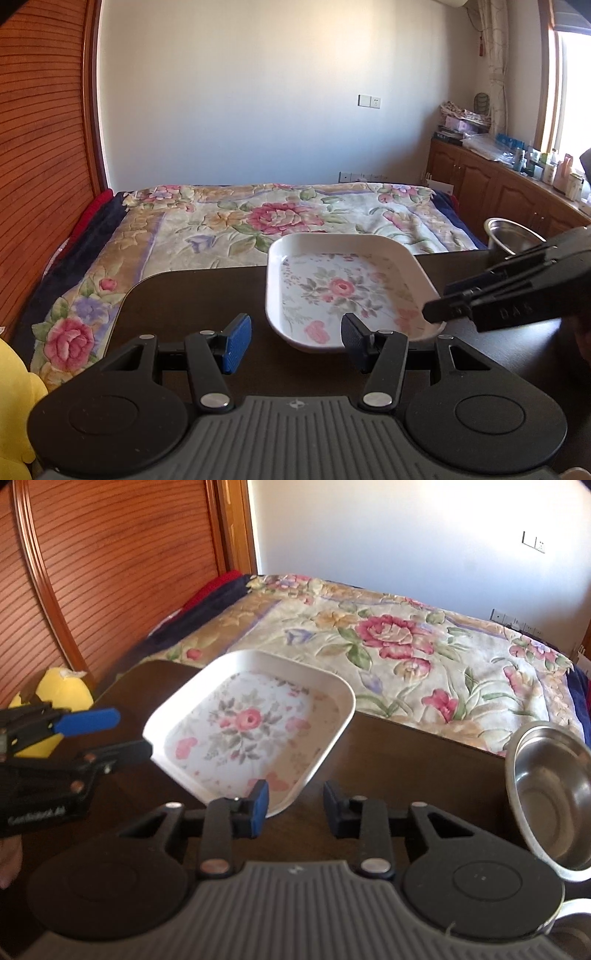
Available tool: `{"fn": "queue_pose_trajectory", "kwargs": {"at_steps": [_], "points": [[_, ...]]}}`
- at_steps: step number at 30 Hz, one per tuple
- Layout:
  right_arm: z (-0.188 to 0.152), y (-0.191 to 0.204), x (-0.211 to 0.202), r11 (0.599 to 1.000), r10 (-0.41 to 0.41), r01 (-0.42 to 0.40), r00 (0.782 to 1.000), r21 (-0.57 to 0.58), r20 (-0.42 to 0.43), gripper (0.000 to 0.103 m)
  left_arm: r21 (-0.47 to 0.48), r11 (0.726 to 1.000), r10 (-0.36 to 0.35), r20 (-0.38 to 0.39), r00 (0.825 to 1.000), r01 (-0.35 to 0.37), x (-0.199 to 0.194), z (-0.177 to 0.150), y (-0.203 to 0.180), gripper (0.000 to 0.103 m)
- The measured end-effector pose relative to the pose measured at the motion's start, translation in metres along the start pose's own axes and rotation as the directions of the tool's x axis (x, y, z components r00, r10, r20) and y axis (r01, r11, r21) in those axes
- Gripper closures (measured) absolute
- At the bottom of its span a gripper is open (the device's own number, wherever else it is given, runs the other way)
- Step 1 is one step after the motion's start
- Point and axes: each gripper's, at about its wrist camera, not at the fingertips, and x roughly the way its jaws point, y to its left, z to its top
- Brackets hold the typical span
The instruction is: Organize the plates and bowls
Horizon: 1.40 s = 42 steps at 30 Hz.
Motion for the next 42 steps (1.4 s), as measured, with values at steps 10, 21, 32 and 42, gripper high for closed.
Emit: {"fn": "queue_pose_trajectory", "kwargs": {"at_steps": [10, 21, 32, 42], "points": [[0.008, 0.007, -0.003, 0.997, -0.018, 0.015, 0.999, -0.075, -0.041, 0.081, -0.010, 1.000, 0.007, -0.004, 1.000, -0.007, 0.015, 0.009, 0.004, 0.048], [0.012, 0.002, 0.003, 0.997, -0.006, 0.002, 0.999, -0.076, -0.054, 0.082, -0.008, 1.000, 0.025, -0.035, 0.999, -0.025, 0.032, 0.010, 0.003, 0.068], [0.012, 0.000, 0.007, 0.998, -0.010, 0.006, 0.999, -0.064, -0.053, 0.081, -0.016, 0.999, 0.028, -0.063, 0.998, -0.029, 0.042, 0.007, 0.004, 0.081], [0.008, -0.003, 0.012, 1.000, 0.020, -0.020, 0.998, 0.005, -0.061, 0.081, -0.060, 0.998, -0.005, -0.083, 0.997, 0.000, 0.040, 0.006, 0.012, 0.085]]}}
